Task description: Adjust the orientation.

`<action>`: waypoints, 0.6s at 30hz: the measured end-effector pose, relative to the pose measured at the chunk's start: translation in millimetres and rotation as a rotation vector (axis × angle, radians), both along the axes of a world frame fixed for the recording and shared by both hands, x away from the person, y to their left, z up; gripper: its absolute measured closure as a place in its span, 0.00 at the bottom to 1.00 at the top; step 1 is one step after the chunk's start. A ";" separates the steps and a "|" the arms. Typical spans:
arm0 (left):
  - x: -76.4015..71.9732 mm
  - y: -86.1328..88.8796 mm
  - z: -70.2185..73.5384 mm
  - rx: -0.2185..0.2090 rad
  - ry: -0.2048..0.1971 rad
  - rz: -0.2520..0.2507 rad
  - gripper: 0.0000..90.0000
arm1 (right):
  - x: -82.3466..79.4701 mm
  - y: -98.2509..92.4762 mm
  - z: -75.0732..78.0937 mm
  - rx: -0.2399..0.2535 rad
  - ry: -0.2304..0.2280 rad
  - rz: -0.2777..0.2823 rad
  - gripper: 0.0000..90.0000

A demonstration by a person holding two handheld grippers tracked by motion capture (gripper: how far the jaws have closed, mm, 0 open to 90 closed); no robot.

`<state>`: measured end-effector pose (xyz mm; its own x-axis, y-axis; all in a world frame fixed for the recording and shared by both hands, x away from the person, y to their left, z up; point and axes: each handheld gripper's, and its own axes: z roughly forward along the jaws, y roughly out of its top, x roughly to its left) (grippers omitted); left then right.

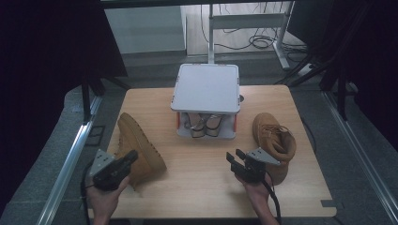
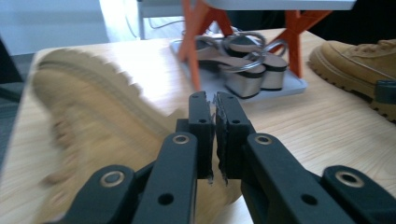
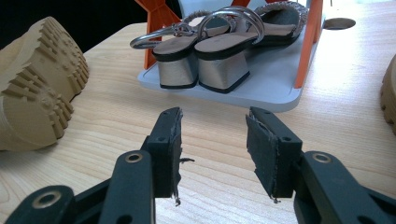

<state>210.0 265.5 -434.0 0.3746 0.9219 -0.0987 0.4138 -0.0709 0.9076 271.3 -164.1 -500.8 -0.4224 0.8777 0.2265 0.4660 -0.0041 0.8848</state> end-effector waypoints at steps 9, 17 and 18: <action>-23.1 40.6 -29.3 0.014 0.061 0.107 0.97 | 0.6 5.0 -2.7 -0.016 0.007 0.007 0.61; -21.1 48.3 -63.7 0.015 0.157 0.126 0.97 | 0.8 7.3 -5.7 -0.031 0.010 0.010 0.61; -19.1 48.2 -67.7 0.019 0.173 0.127 0.97 | 1.0 6.6 -5.8 -0.031 0.009 0.007 0.61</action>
